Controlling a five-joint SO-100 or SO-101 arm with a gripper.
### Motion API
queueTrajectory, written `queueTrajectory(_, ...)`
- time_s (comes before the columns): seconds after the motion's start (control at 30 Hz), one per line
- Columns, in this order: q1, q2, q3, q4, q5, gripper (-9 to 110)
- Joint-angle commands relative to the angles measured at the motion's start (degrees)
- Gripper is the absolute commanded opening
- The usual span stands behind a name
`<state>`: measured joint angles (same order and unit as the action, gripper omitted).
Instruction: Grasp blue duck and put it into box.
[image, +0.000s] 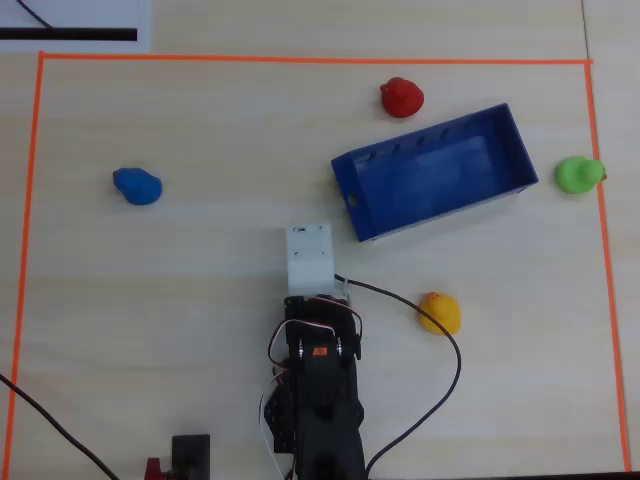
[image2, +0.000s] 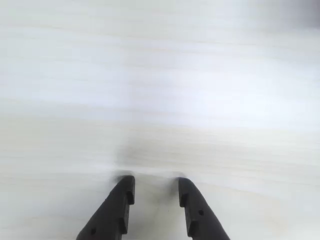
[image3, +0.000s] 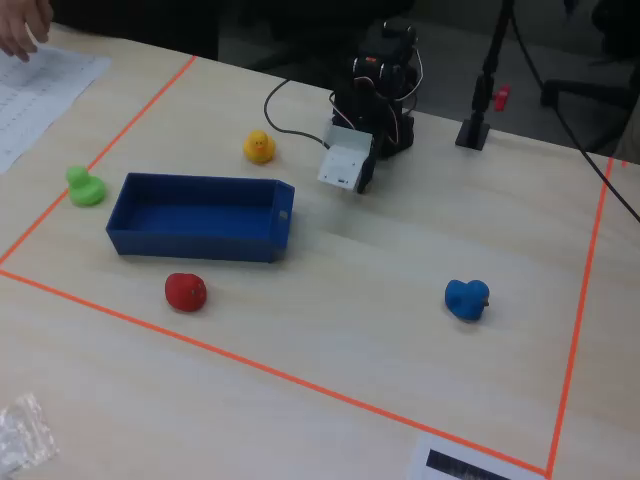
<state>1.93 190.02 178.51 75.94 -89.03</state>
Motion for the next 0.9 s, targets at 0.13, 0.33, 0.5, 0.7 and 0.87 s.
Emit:
queueTrajectory(0.13, -0.4, -0.4, -0.3, 1.1, -0.5, 2)
queueTrajectory(0.33, -0.4, -0.4, -0.3, 1.1, -0.5, 3)
queueTrajectory(0.5, -0.4, -0.4, -0.3, 1.1, -0.5, 3)
queueTrajectory(0.7, -0.4, -0.4, -0.3, 1.1, -0.5, 4)
queueTrajectory(0.87, 0.1, -0.4, -0.3, 1.1, -0.5, 4)
